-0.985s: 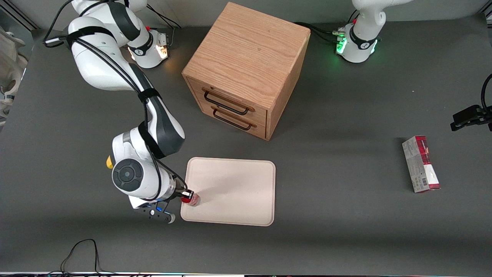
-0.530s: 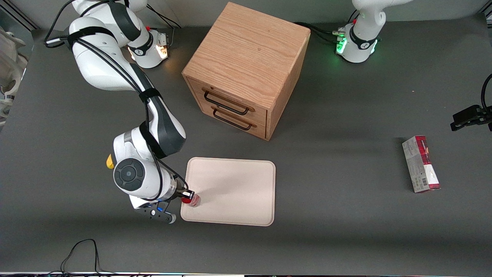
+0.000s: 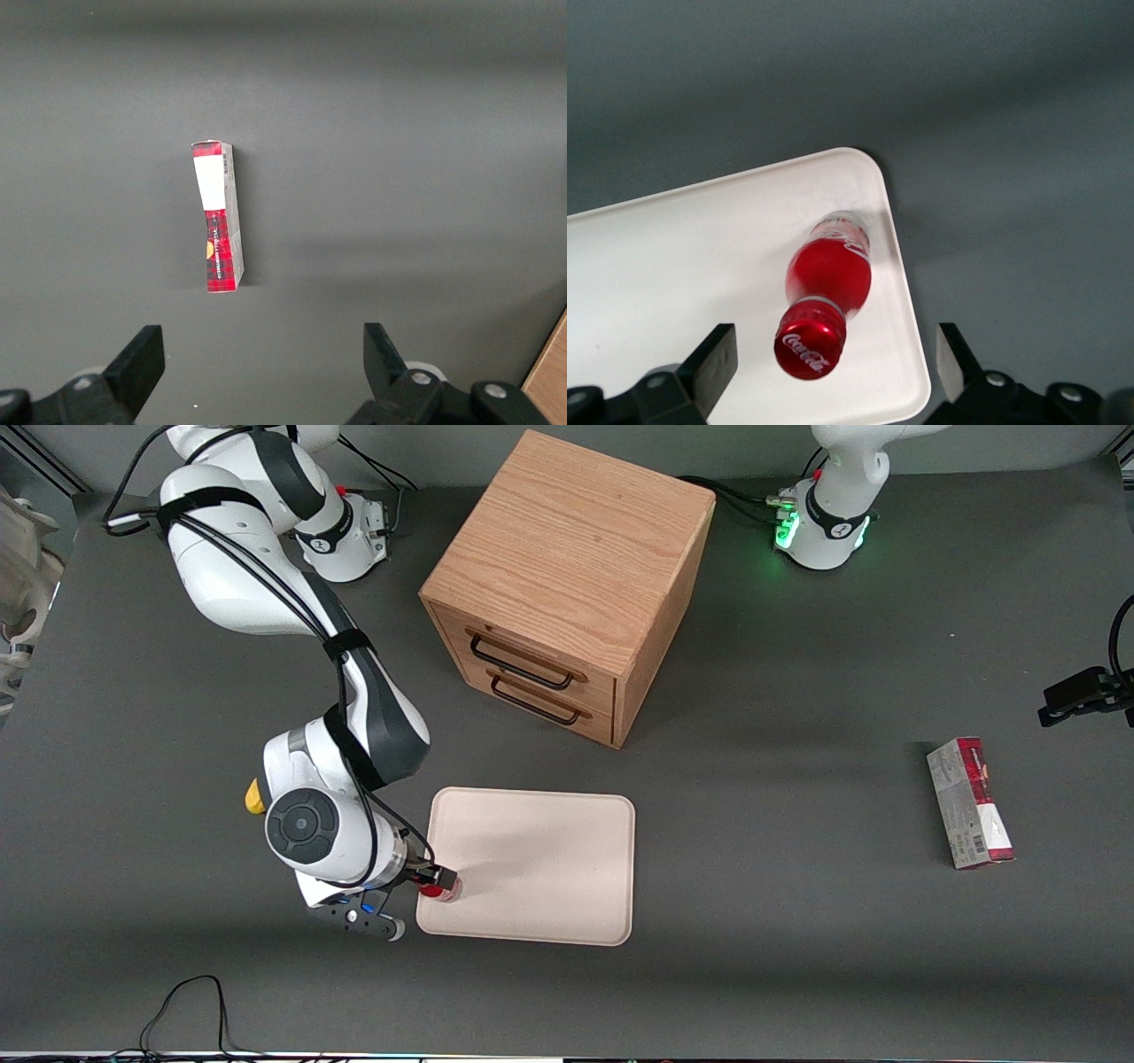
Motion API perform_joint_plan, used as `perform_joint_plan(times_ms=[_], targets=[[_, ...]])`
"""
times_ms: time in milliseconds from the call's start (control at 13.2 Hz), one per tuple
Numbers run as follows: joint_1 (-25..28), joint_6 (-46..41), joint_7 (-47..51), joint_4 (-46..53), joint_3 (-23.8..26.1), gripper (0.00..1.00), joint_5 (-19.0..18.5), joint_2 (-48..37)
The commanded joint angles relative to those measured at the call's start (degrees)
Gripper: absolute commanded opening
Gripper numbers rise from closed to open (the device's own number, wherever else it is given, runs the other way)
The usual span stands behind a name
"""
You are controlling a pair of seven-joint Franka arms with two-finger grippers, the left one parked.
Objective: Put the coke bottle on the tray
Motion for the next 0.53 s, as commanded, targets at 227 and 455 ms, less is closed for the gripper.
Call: perform_joint_plan(times_ms=[227, 455], targets=[[-1.71, -11.49, -8.78, -4.17, -0.13, 1.00, -0.86, -8.59], [-6.37, -11.76, -20.45, -20.05, -0.57, 1.00, 3.18, -22.63]])
